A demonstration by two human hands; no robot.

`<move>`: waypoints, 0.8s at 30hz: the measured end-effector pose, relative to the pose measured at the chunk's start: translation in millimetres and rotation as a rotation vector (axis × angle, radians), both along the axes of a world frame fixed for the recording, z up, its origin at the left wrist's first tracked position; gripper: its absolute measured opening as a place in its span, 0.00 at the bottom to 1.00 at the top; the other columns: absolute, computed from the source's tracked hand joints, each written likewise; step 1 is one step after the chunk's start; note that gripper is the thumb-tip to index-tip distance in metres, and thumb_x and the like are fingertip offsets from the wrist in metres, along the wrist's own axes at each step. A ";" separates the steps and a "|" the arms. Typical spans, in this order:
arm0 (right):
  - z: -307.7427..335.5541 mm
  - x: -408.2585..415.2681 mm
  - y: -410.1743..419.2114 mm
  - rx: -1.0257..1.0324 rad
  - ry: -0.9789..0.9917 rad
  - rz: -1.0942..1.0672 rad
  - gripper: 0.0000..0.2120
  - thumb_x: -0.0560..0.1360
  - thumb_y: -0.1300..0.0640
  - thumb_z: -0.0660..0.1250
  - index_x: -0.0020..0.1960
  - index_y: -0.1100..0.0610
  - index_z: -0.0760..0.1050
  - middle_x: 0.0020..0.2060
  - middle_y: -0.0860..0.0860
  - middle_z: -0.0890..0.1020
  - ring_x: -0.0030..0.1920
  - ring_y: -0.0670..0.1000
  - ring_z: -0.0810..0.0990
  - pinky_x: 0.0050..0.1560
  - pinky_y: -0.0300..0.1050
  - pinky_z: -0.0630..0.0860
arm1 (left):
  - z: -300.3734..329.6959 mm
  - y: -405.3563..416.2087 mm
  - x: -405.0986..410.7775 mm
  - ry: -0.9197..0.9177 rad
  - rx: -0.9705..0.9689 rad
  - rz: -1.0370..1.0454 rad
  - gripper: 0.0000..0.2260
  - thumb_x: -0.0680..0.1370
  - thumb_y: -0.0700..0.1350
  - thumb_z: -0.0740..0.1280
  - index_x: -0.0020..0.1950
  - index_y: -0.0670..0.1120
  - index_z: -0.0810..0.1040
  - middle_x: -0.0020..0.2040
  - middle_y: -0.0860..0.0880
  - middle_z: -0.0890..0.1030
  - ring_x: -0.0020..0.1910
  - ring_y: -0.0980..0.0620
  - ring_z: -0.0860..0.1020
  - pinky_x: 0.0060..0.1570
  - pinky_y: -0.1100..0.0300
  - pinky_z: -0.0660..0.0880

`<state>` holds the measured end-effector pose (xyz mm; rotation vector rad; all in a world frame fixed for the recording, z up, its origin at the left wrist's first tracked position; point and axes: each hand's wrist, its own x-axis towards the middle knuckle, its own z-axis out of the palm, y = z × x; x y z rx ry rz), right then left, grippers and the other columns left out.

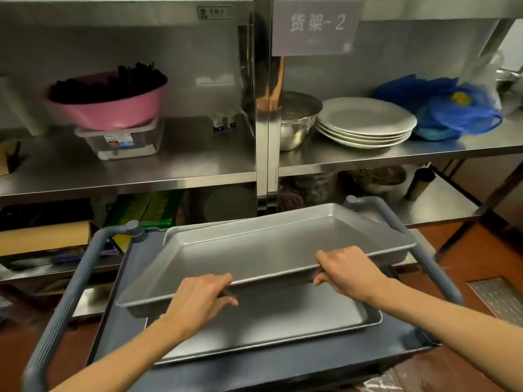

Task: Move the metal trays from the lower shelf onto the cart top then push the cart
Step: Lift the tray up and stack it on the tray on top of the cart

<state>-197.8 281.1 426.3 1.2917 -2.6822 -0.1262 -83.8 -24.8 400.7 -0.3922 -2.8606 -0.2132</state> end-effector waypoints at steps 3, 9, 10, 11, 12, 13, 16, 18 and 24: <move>-20.1 8.2 1.0 0.023 0.054 0.019 0.19 0.69 0.43 0.74 0.39 0.56 0.72 0.29 0.52 0.83 0.30 0.56 0.82 0.25 0.44 0.66 | -23.1 4.5 6.4 -0.015 -0.054 -0.025 0.23 0.57 0.55 0.84 0.32 0.50 0.71 0.25 0.54 0.77 0.25 0.51 0.78 0.20 0.65 0.67; -45.4 30.4 -1.6 0.067 0.083 0.009 0.24 0.56 0.42 0.82 0.31 0.54 0.72 0.19 0.51 0.76 0.20 0.49 0.76 0.17 0.39 0.61 | -53.5 0.8 15.9 -0.027 -0.155 -0.088 0.21 0.56 0.55 0.85 0.32 0.50 0.73 0.26 0.55 0.77 0.24 0.54 0.77 0.19 0.62 0.66; -49.8 32.2 -1.4 0.066 0.083 0.007 0.23 0.57 0.41 0.82 0.31 0.55 0.72 0.19 0.51 0.76 0.20 0.49 0.76 0.17 0.39 0.62 | -56.1 -0.2 16.7 -0.019 -0.157 -0.097 0.21 0.56 0.54 0.84 0.32 0.50 0.73 0.26 0.55 0.77 0.24 0.54 0.77 0.19 0.62 0.66; -53.4 32.8 -1.9 0.061 0.090 0.004 0.24 0.58 0.41 0.82 0.31 0.55 0.72 0.19 0.51 0.76 0.20 0.49 0.76 0.17 0.39 0.63 | -58.2 -2.1 17.3 -0.015 -0.158 -0.102 0.22 0.57 0.54 0.84 0.33 0.50 0.73 0.26 0.54 0.77 0.24 0.53 0.77 0.19 0.62 0.66; -55.5 33.7 -2.9 0.063 0.085 -0.005 0.24 0.58 0.41 0.81 0.30 0.56 0.72 0.19 0.52 0.76 0.20 0.49 0.76 0.17 0.39 0.63 | -60.6 -4.3 17.5 -0.012 -0.162 -0.107 0.22 0.57 0.54 0.84 0.33 0.50 0.73 0.26 0.54 0.77 0.24 0.53 0.77 0.19 0.62 0.66; -58.7 34.2 -4.0 0.065 0.089 -0.005 0.23 0.58 0.41 0.81 0.30 0.56 0.72 0.19 0.51 0.76 0.20 0.49 0.76 0.17 0.40 0.64 | -63.7 -6.5 17.6 -0.012 -0.167 -0.111 0.22 0.57 0.54 0.84 0.33 0.51 0.72 0.26 0.54 0.77 0.24 0.53 0.77 0.19 0.62 0.66; -71.0 37.7 -9.9 0.099 0.076 0.006 0.24 0.58 0.40 0.81 0.30 0.56 0.73 0.20 0.51 0.77 0.20 0.49 0.77 0.17 0.40 0.65 | -77.9 -12.3 18.2 -0.043 -0.197 -0.111 0.22 0.57 0.53 0.84 0.34 0.51 0.72 0.26 0.54 0.76 0.24 0.53 0.76 0.18 0.62 0.65; -81.8 39.7 -12.1 0.143 0.048 -0.003 0.24 0.56 0.40 0.81 0.30 0.56 0.74 0.20 0.51 0.77 0.20 0.49 0.77 0.17 0.39 0.65 | -88.5 -13.0 18.5 -0.075 -0.222 -0.116 0.21 0.57 0.53 0.84 0.34 0.51 0.73 0.27 0.54 0.76 0.24 0.53 0.76 0.19 0.62 0.65; -116.3 52.3 -21.7 0.367 -0.147 -0.090 0.16 0.56 0.62 0.78 0.40 0.57 0.76 0.27 0.52 0.81 0.26 0.52 0.81 0.27 0.42 0.58 | -119.1 -12.9 22.9 -0.157 -0.333 -0.156 0.16 0.58 0.52 0.84 0.31 0.52 0.78 0.26 0.54 0.77 0.22 0.53 0.76 0.17 0.63 0.67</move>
